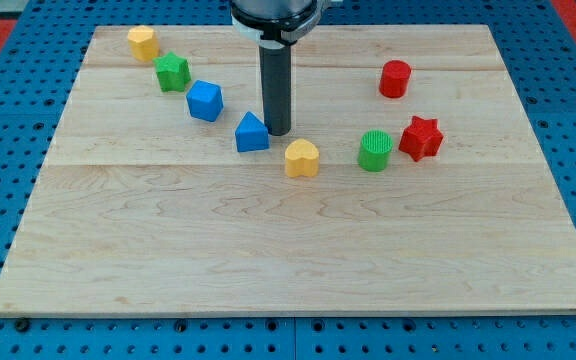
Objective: Push the yellow heart down a bit
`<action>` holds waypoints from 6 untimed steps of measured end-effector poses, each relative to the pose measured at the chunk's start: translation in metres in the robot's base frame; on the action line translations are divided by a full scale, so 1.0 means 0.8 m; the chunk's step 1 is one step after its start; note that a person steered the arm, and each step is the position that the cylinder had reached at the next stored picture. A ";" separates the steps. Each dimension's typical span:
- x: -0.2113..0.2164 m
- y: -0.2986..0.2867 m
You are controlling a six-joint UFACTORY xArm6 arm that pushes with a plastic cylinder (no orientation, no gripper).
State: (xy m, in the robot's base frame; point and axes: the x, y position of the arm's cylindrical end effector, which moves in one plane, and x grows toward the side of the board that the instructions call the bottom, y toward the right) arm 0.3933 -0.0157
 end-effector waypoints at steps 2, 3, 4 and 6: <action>0.019 0.011; 0.019 0.012; 0.019 0.012; 0.013 0.020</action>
State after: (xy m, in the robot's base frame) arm 0.4035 0.0001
